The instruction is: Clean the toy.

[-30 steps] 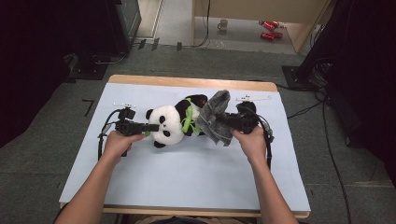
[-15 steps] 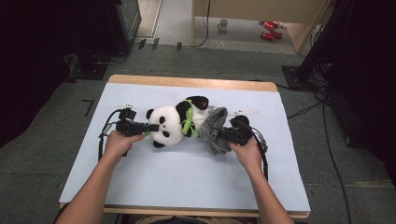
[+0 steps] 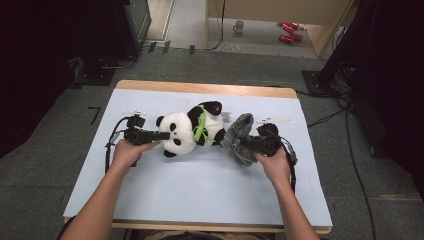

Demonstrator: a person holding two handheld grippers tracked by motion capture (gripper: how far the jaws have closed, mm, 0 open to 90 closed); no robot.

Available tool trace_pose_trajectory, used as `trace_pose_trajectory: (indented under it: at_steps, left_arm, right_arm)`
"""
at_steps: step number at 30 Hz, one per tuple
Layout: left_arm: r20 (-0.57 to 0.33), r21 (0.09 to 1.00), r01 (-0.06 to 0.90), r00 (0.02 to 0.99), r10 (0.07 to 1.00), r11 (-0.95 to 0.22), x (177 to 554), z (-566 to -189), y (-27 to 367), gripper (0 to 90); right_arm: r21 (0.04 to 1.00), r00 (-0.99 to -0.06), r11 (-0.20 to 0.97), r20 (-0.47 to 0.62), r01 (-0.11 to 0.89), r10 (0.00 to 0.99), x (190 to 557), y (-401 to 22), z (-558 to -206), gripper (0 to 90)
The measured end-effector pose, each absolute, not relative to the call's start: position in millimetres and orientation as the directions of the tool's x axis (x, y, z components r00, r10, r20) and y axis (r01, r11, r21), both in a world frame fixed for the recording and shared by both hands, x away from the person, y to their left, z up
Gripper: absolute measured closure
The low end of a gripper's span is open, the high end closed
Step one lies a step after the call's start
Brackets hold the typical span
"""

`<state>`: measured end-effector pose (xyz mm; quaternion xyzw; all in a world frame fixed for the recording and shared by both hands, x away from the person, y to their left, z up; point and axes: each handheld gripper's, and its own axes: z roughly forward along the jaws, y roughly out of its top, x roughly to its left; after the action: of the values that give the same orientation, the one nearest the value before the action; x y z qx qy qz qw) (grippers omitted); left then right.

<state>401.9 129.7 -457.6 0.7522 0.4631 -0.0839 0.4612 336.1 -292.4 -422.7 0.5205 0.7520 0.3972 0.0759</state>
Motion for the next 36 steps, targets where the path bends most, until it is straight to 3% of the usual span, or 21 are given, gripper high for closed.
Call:
trace_pose_trajectory:
  at_steps: [9,14,25,36]
  left_arm:
    - [-0.555,0.614,0.776,0.552,0.622,-0.141,402.0,-457.0,129.1,71.4]
    - [-0.555,0.611,0.778,0.553,0.621,-0.147,403.6,-457.3,130.0,71.0]
    - [-0.554,0.614,0.777,0.552,0.623,-0.142,404.4,-458.7,130.1,70.8]
    - [-0.541,0.622,0.767,0.564,0.624,-0.154,404.5,-459.9,129.0,70.4]
  right_arm:
    - [0.757,-0.524,0.122,0.318,0.642,0.790,331.1,-277.0,-379.6,77.1]
    - [0.765,-0.538,0.123,0.319,0.632,0.780,343.5,-263.2,-373.0,77.1]
    - [0.701,-0.521,0.160,0.338,0.695,0.784,364.6,-238.9,-407.3,77.1]
    - [0.667,-0.516,0.207,0.305,0.716,0.800,351.7,-246.6,-427.9,77.2]
